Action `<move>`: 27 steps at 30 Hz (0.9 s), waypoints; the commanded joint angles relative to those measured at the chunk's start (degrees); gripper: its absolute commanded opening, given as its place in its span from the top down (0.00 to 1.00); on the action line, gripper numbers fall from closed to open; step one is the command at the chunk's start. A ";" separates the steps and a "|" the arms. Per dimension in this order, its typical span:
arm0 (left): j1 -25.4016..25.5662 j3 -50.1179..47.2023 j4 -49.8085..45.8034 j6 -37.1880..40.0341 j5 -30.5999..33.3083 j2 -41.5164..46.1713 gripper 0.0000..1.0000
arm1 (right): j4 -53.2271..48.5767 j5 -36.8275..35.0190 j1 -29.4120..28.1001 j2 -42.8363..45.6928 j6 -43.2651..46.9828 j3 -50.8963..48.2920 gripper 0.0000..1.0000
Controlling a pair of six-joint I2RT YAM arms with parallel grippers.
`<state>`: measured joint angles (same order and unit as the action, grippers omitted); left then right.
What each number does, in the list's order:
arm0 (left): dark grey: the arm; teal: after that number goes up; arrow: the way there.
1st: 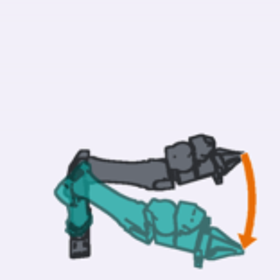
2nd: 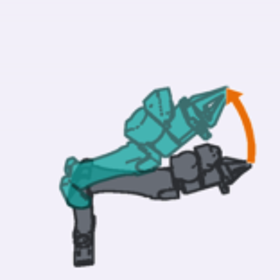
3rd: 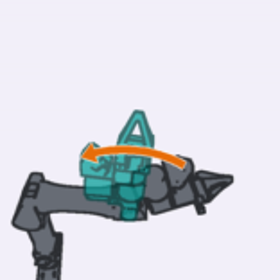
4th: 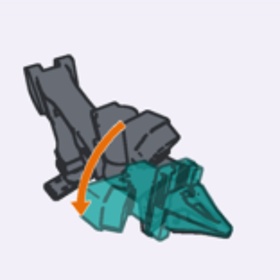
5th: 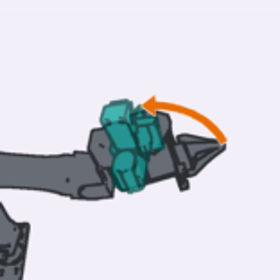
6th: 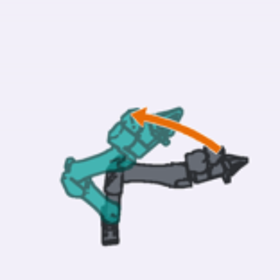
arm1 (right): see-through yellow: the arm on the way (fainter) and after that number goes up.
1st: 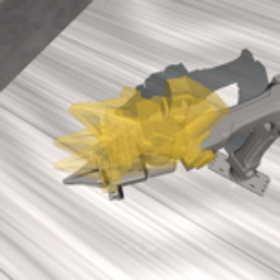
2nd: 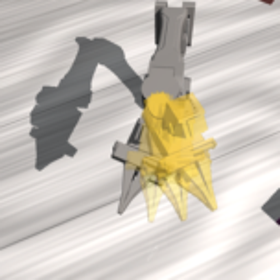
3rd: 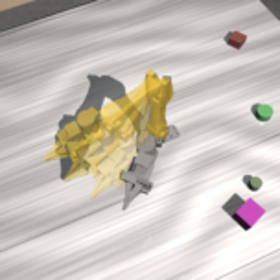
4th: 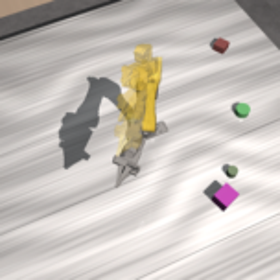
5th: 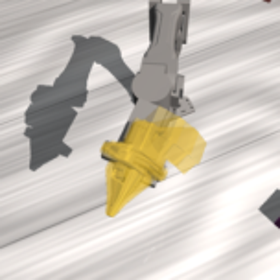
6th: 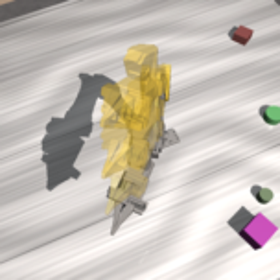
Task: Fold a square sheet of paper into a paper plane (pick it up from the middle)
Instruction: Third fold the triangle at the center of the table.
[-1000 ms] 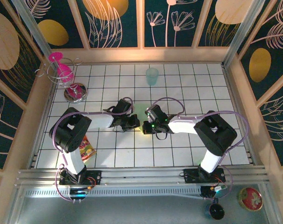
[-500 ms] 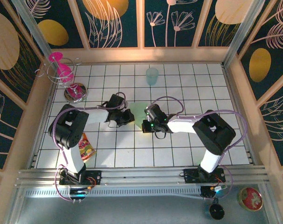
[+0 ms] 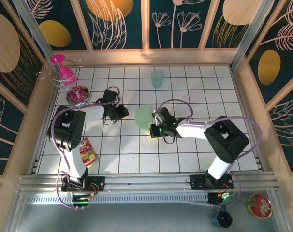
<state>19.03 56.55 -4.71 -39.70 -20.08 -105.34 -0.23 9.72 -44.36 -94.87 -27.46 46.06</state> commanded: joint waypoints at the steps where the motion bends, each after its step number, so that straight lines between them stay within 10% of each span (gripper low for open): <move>1: 0.10 -3.74 1.10 -2.15 -1.72 6.01 0.78 | 5.76 1.56 0.32 5.25 -4.09 -0.19 0.83; 10: 1.68 -16.12 17.04 -16.17 -11.75 12.70 0.56 | 18.18 3.62 0.24 1.77 -15.41 -2.35 0.70; 27: 6.33 -16.01 20.98 -21.64 -12.69 7.47 0.53 | 15.04 -1.10 2.70 -2.89 -16.39 -2.99 0.68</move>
<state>25.10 39.22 14.98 -59.92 -31.75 -97.19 14.79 10.07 -42.24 -96.71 -42.61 44.12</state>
